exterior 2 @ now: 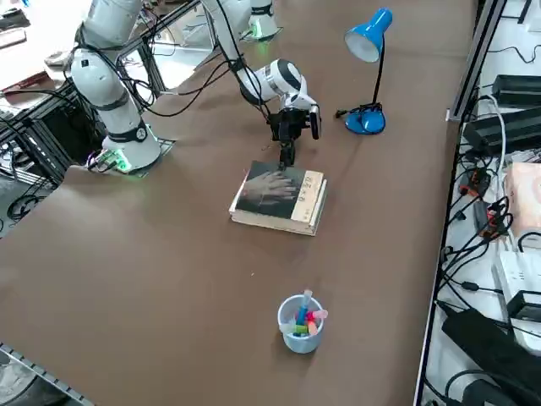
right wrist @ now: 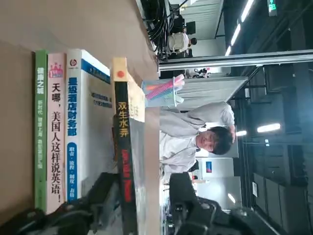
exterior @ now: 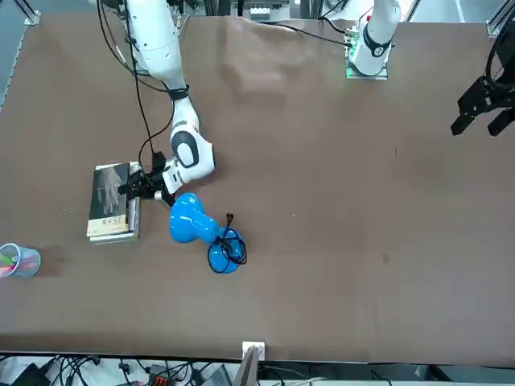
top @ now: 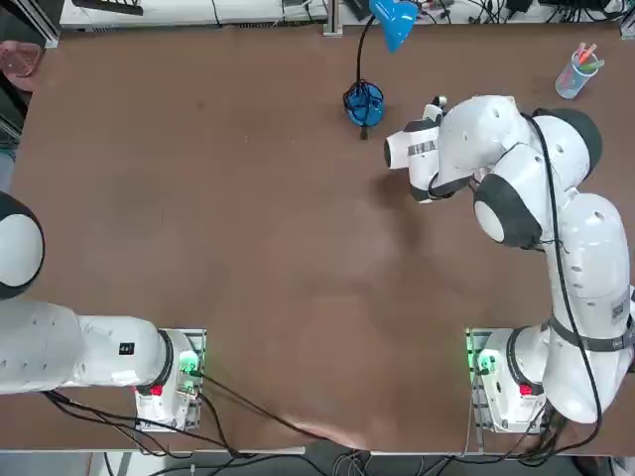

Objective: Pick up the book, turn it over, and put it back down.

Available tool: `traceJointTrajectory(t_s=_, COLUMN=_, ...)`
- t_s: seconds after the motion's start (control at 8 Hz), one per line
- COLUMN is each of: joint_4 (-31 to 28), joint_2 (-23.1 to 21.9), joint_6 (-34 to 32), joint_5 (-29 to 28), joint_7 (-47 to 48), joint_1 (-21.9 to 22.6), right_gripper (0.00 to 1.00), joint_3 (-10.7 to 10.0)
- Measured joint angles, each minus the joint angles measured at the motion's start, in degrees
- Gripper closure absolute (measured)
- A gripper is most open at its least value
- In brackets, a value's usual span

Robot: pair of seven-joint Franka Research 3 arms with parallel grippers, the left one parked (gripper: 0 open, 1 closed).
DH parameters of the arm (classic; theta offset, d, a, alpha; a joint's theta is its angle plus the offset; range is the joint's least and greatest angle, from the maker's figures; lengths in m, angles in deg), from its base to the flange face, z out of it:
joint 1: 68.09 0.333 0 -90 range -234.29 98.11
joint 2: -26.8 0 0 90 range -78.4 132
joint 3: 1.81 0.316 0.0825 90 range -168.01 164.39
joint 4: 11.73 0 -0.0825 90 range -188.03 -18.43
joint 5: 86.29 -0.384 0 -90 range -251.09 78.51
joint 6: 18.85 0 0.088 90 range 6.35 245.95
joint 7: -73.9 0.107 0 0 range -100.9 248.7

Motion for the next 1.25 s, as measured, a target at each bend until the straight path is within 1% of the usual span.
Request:
traceJointTrajectory(t_s=0.12, joint_4=0.0, joint_2=0.0, joint_6=0.0, joint_5=0.0, joint_7=0.1, joint_1=0.0, right_gripper=0.33, joint_3=0.0)
traceJointTrajectory(t_s=0.25, joint_4=0.0, joint_2=0.0, joint_6=0.1, joint_5=0.1, joint_7=0.1, joint_1=0.0, right_gripper=0.22, joint_3=0.0)
traceJointTrajectory(t_s=0.38, joint_4=0.0, joint_2=0.0, joint_6=0.1, joint_5=0.1, joint_7=0.2, joint_1=0.0, right_gripper=0.16, joint_3=0.0)
traceJointTrajectory(t_s=0.5, joint_4=0.0, joint_2=-0.1, joint_6=0.1, joint_5=0.1, joint_7=0.3, joint_1=0.0, right_gripper=0.01, joint_3=0.0)
traceJointTrajectory(t_s=0.75, joint_4=-0.3, joint_2=-1.4, joint_6=0.9, joint_5=0.1, joint_7=0.3, joint_1=0.0, right_gripper=0.00, joint_3=-0.2)
traceJointTrajectory(t_s=1.0, joint_4=-2.3, joint_2=-5.5, joint_6=3.8, joint_5=0.1, joint_7=0.3, joint_1=-0.7, right_gripper=0.00, joint_3=-0.7)
traceJointTrajectory(t_s=1.25, joint_4=-4.3, joint_2=-9.1, joint_6=7.2, joint_5=0.1, joint_7=0.2, joint_1=-2.0, right_gripper=0.00, joint_3=-0.7)
